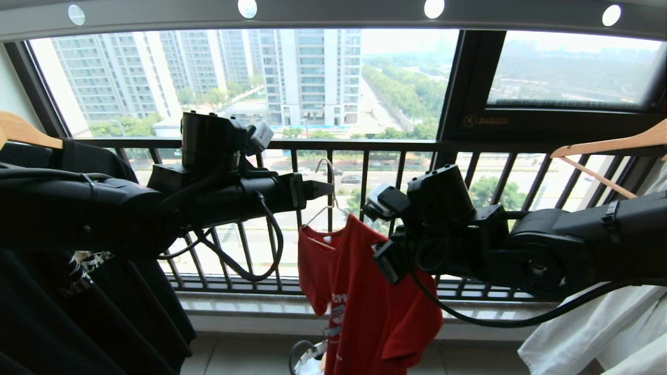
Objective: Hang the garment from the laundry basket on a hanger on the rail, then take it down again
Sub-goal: Hang the clothes rack on the clothesline
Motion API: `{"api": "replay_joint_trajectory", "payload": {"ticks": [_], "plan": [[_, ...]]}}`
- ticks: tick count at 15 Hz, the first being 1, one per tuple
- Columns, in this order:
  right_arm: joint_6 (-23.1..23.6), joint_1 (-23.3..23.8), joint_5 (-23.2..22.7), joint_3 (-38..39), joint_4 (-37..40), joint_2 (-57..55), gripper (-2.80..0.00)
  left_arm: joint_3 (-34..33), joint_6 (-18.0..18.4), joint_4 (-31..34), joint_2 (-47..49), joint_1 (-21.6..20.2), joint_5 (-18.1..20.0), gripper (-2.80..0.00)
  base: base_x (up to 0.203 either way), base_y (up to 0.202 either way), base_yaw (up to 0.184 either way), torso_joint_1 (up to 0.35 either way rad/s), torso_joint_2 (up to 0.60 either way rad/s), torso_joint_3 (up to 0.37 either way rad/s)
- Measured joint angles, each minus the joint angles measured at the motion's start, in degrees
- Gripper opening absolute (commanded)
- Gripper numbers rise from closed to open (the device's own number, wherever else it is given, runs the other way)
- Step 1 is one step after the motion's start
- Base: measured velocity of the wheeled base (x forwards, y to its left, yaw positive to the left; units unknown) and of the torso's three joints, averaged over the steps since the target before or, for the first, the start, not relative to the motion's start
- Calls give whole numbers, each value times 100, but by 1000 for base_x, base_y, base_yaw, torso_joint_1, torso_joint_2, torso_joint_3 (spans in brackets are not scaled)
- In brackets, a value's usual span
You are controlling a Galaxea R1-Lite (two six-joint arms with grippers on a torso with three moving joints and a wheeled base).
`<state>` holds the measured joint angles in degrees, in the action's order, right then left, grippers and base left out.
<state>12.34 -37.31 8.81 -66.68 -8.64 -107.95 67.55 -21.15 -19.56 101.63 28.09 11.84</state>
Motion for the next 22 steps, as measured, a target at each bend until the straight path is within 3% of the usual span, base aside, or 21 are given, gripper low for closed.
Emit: {"api": "replay_joint_trajectory", "payload": {"ticks": [1,2,13,19,22], "plan": [[-2,36,2,61,0,26,-280,-19,3,14,-52,5,64,0,0,0,0,0,0,0],[-1,49,2,176,2,97,-280,-22,-4,19,-89,5,72,-280,0,0,0,0,0,0],[-433,62,89,1988,44,2581,-280,100,-7,66,-277,-6,-41,-280,0,0,0,0,0,0],[-411,-7,142,2292,41,3755,-280,765,-34,1500,-451,-28,-40,-280,0,0,0,0,0,0],[-407,-12,200,2379,22,4197,-280,852,-35,1529,-506,-67,-38,-280,0,0,0,0,0,0]]}}
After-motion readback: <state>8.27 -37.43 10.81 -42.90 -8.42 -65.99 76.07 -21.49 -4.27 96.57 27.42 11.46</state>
